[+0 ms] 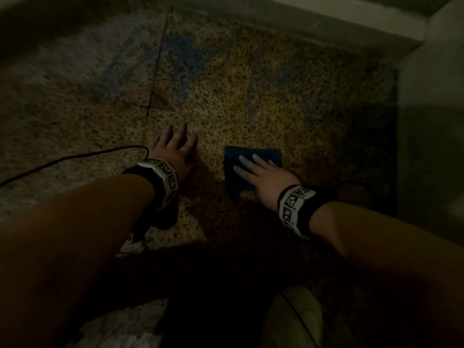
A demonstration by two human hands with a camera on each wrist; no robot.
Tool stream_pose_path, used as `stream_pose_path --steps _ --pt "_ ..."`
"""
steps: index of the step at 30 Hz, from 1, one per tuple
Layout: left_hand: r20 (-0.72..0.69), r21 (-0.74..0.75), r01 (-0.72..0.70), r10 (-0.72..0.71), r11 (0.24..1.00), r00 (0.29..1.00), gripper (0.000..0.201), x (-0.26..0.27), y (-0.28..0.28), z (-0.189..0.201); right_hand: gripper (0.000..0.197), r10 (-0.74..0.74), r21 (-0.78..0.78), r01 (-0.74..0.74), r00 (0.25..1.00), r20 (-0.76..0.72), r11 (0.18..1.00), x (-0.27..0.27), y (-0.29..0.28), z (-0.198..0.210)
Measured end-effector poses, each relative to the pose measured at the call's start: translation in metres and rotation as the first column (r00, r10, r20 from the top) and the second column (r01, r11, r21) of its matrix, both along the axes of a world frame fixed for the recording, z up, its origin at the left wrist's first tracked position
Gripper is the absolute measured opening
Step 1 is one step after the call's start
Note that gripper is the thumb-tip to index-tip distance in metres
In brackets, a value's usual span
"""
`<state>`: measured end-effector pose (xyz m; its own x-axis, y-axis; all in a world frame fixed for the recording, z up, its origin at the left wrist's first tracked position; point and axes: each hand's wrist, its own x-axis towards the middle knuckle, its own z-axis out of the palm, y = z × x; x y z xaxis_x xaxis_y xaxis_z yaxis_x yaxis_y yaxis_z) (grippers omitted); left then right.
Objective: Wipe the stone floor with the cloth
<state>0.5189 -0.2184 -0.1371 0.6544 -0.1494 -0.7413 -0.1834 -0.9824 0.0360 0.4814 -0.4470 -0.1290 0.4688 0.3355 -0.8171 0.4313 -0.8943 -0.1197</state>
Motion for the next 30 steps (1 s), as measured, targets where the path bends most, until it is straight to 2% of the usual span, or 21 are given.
stream_pose_path --steps 2,7,10,16,23,27,30 --pt "0.007 0.001 -0.008 0.008 1.0 1.0 0.066 -0.003 -0.001 0.0 0.087 -0.035 -0.001 0.035 0.999 0.03 0.999 0.008 0.0 -0.002" --pt "-0.03 0.043 -0.038 0.039 0.998 0.999 0.068 -0.009 -0.009 0.006 0.078 -0.292 0.018 0.291 0.956 0.028 0.956 0.045 0.012 -0.003" --pt "-0.067 0.061 -0.056 0.06 0.997 0.996 0.067 -0.012 -0.017 0.012 0.083 -0.343 0.019 0.343 0.939 0.021 0.939 0.056 0.012 -0.005" --pt "-0.08 0.025 -0.008 0.01 1.0 0.997 0.068 -0.005 -0.04 0.016 0.087 -0.245 0.054 0.244 0.97 0.003 0.968 0.054 0.001 0.0" --pt "-0.027 -0.013 0.159 -0.16 0.987 0.987 0.078 0.021 -0.074 0.005 0.079 -0.12 0.059 0.122 0.992 -0.039 0.991 -0.01 -0.059 -0.005" --pt "-0.091 0.054 0.29 -0.284 0.956 0.954 0.087 0.012 -0.081 -0.002 0.084 -0.116 0.113 0.119 0.993 -0.03 0.986 -0.012 -0.07 -0.006" --pt "-0.098 0.082 0.308 -0.299 0.948 0.949 0.087 0.009 -0.08 -0.002 0.082 -0.089 0.102 0.089 0.996 -0.003 0.991 -0.005 -0.072 -0.007"
